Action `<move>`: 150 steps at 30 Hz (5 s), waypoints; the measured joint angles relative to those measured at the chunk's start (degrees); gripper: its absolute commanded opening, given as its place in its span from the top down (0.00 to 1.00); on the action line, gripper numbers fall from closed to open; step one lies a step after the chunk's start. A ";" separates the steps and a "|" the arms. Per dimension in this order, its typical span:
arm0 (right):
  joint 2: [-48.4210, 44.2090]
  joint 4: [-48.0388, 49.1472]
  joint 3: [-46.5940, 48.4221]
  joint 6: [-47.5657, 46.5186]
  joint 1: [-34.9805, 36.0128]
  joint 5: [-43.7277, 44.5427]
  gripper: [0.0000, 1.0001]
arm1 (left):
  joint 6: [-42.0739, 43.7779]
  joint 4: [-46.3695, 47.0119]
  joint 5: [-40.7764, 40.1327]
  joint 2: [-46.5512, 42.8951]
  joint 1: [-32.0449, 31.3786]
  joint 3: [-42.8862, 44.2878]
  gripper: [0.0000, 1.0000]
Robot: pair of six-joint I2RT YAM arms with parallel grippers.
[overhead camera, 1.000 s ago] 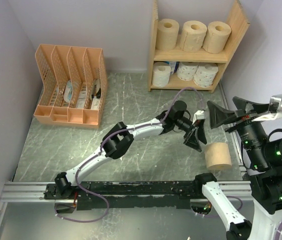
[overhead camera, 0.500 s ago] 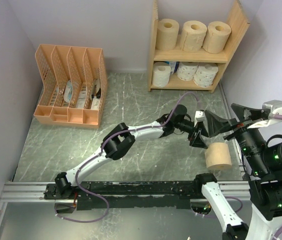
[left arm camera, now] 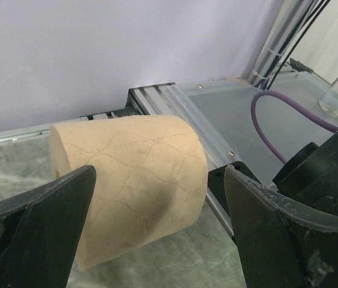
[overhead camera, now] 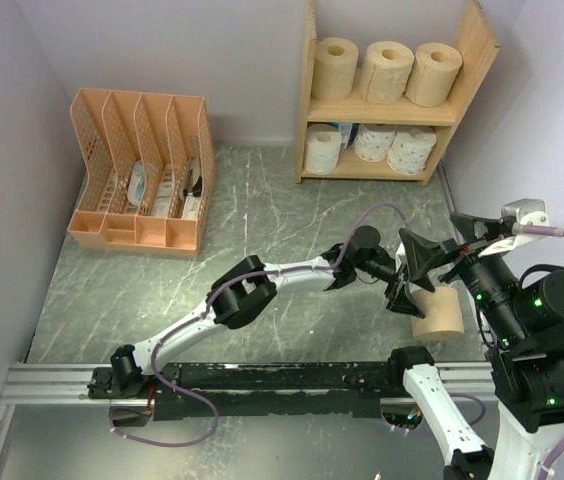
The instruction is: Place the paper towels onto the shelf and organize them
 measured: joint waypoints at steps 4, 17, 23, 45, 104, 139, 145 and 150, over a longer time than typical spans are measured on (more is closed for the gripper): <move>-1.05 -0.87 0.00 -0.48 0.00 0.00 0.00 | 2.73 -0.11 -1.29 0.33 -1.46 0.04 0.02; -2.49 -1.22 -1.81 -1.97 0.00 0.00 0.00 | 5.03 1.53 -6.80 0.66 -0.94 -1.70 0.00; -3.15 -1.18 -4.02 -2.91 0.00 -0.39 0.00 | 3.41 1.07 -6.86 0.50 0.00 -1.70 0.00; -1.64 -0.11 -5.35 -5.09 -0.02 -2.99 0.00 | 16.17 -13.64 -11.93 -1.60 6.36 -3.43 0.00; -2.82 -4.09 -5.44 -8.63 -0.02 -8.55 0.02 | 8.55 -6.67 4.37 9.33 1.14 10.54 0.92; -5.33 9.81 -17.46 -9.11 0.00 -5.95 0.03 | 36.74 -56.24 -38.99 -39.43 9.33 -30.29 0.93; -6.29 13.92 -17.46 -7.85 -0.02 -0.04 0.05 | 44.70 -56.35 -59.45 -43.19 5.53 -34.10 0.93; -7.65 15.98 -16.83 -7.08 -0.02 4.68 0.06 | 55.74 -53.72 -69.72 -47.50 5.81 -38.27 0.93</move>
